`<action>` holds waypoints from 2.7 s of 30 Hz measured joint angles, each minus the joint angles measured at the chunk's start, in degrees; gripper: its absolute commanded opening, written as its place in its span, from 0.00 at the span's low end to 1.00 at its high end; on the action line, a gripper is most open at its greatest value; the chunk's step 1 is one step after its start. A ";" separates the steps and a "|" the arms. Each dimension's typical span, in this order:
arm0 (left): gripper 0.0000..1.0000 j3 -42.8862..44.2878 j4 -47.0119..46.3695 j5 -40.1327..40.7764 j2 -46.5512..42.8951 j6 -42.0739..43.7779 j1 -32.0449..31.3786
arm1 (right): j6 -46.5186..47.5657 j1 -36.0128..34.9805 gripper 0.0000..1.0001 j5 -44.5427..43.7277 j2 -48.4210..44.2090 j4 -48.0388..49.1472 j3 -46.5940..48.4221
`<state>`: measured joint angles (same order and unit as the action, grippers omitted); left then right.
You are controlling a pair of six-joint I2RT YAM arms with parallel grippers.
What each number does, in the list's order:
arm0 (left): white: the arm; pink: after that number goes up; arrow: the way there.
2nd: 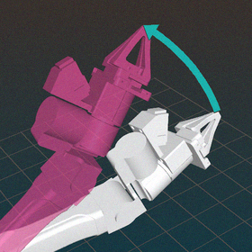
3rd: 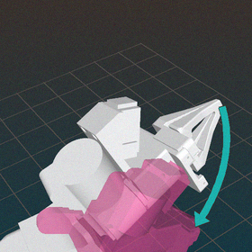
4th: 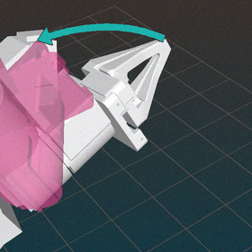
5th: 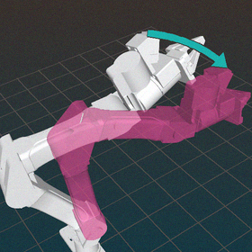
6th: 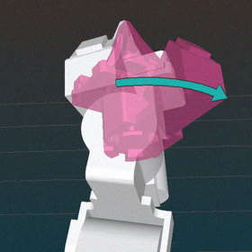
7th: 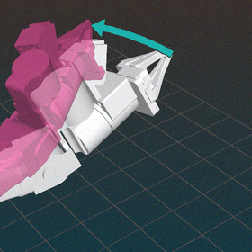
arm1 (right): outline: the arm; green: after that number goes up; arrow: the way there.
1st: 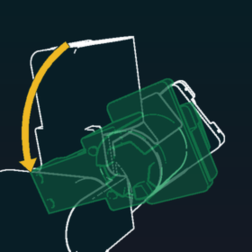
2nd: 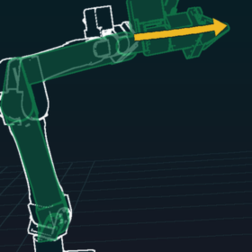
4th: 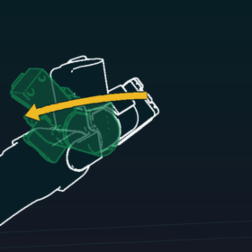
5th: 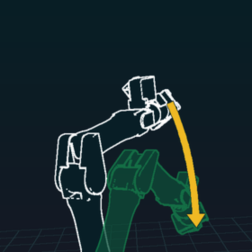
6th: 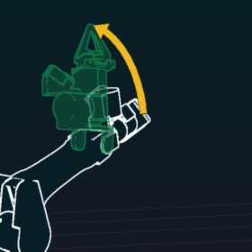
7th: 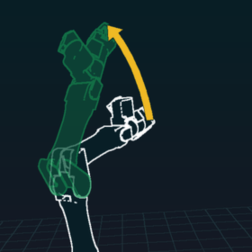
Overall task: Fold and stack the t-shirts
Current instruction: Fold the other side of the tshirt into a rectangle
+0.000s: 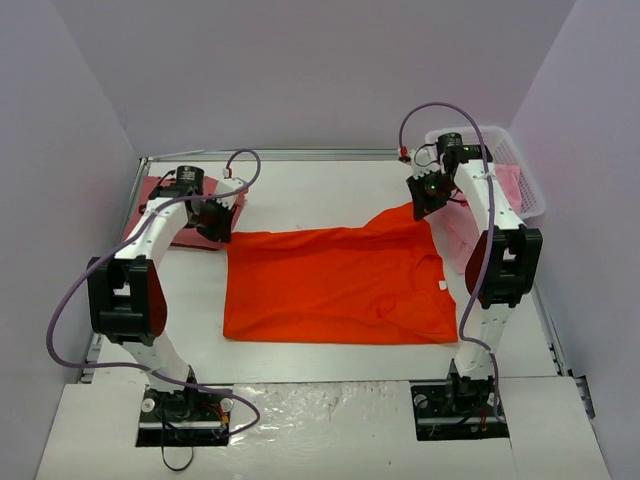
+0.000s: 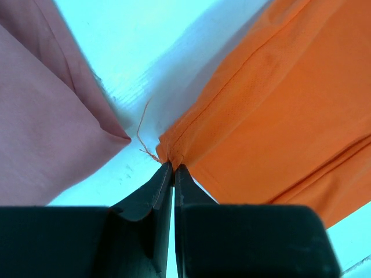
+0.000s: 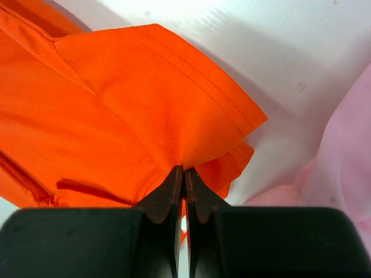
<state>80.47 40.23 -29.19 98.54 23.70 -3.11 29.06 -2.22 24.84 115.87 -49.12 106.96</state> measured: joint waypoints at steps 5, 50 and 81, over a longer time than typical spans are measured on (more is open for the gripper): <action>0.02 -3.85 0.28 -0.24 -1.73 1.77 1.20 | 0.74 0.07 0.00 -0.02 -4.63 -0.15 -4.83; 0.03 -19.76 10.38 -6.95 -13.27 17.00 2.45 | 5.81 0.74 0.00 -0.02 -20.55 -1.40 -34.69; 0.24 -21.70 11.15 -6.21 -6.73 19.41 0.17 | 7.50 1.55 0.43 -0.44 -12.85 1.09 -37.83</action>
<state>58.76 51.37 -35.40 91.81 43.11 -2.94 36.56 -0.67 24.40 103.02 -48.03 69.12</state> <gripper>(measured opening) 0.227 0.400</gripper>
